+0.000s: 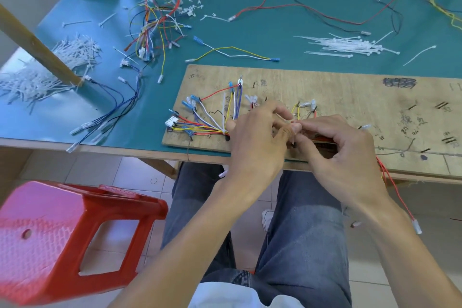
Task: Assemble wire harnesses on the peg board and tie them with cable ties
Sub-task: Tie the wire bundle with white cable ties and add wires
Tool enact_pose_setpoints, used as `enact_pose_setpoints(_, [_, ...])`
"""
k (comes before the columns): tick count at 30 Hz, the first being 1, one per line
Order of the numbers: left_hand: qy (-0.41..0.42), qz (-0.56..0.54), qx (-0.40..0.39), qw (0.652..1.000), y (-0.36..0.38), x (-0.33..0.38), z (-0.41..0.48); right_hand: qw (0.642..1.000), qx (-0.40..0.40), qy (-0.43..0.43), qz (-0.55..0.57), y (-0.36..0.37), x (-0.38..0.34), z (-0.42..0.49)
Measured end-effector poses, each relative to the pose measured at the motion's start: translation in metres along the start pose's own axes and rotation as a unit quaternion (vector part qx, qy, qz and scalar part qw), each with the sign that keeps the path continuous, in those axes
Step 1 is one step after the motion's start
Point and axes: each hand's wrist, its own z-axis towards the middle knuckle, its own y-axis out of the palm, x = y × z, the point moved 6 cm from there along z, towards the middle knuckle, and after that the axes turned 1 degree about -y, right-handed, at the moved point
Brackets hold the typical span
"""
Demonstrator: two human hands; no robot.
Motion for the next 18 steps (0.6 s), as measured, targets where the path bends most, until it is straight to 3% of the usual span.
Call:
enact_pose_setpoints(10, [0.018,0.081,-0.096,0.992,-0.016,0.016,0.014,0.996,0.028,-0.041,-0.069,0.003,-0.001,-0.003])
enact_pose_setpoints(18, [0.129,0.295,-0.191,0.927,-0.011,0.051,0.047,0.998,0.051,0.001,-0.021,0.003,-0.002,0.001])
